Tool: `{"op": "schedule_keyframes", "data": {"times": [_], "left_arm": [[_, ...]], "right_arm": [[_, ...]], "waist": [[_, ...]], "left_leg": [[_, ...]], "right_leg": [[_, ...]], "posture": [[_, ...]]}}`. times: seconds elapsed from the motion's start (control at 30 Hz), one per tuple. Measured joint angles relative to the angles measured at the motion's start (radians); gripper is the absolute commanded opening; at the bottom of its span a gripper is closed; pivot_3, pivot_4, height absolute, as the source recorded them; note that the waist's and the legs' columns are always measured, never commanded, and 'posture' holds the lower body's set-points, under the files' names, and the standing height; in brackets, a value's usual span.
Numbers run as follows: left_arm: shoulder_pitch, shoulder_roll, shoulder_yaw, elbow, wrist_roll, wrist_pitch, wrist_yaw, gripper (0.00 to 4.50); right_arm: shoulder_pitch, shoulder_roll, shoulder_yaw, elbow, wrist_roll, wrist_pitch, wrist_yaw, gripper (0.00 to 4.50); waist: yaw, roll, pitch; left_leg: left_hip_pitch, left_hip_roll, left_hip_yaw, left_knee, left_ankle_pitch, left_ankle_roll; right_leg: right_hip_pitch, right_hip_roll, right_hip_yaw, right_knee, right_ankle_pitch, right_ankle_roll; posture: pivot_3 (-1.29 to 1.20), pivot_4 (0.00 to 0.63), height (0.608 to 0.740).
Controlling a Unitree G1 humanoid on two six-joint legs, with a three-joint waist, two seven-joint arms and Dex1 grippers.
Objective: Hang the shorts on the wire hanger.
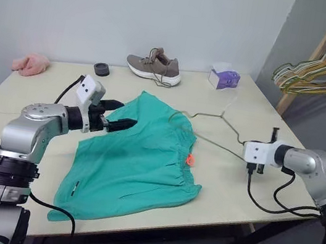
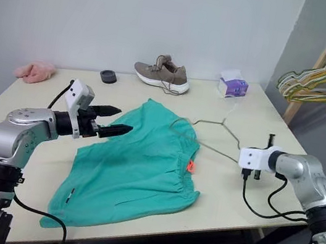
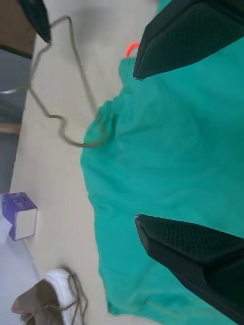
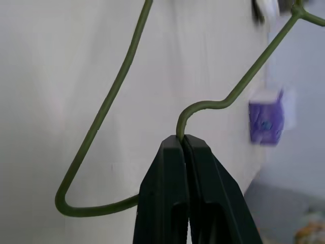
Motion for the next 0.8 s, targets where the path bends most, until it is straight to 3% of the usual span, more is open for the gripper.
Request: {"op": "schedule_keyframes", "data": {"times": [0.23,0.5,0.6,0.8], "left_arm": [[0.027,0.102,-0.045,-0.019,-0.062,0.193,-0.159,4.5],[0.07,0.108,-0.123,-0.088,-0.078,0.237,-0.238,4.5],[0.088,0.112,-0.141,-0.138,-0.097,0.253,-0.277,3.93],[0.108,0.141,-0.166,-0.161,-0.087,0.242,-0.299,2.06]], "right_arm": [[-0.1,0.048,0.036,-0.018,-0.085,-0.281,-0.093,0.02],[-0.138,0.106,0.036,-0.027,-0.085,-0.409,-0.107,0.02],[-0.139,0.115,0.036,-0.026,-0.085,-0.414,-0.1,0.0],[-0.139,0.123,0.036,-0.025,-0.072,-0.412,-0.081,0.0]], "waist": [[-0.018,0.0,0.001],[-0.016,0.0,0.001],[-0.018,0.0,0.001],[-0.021,0.0,0.001]], "left_leg": [[0.0,0.0,-0.001,0.0,0.0,0.0],[0.0,0.0,-0.002,0.0,0.0,0.0],[0.001,0.0,-0.002,0.0,0.0,0.0],[0.001,0.0,-0.002,0.0,0.0,0.0]], "right_leg": [[0.0,0.0,0.0,0.002,-0.001,-0.002],[0.0,-0.002,0.0,0.002,-0.001,-0.003],[0.0,-0.002,0.0,0.002,-0.002,-0.003],[0.0,-0.001,0.0,0.003,-0.002,-0.004]], "posture": [[-0.21,0.0,0.74],[-0.21,0.0,0.74],[-0.21,0.0,0.74],[-0.21,0.0,0.74]]}}
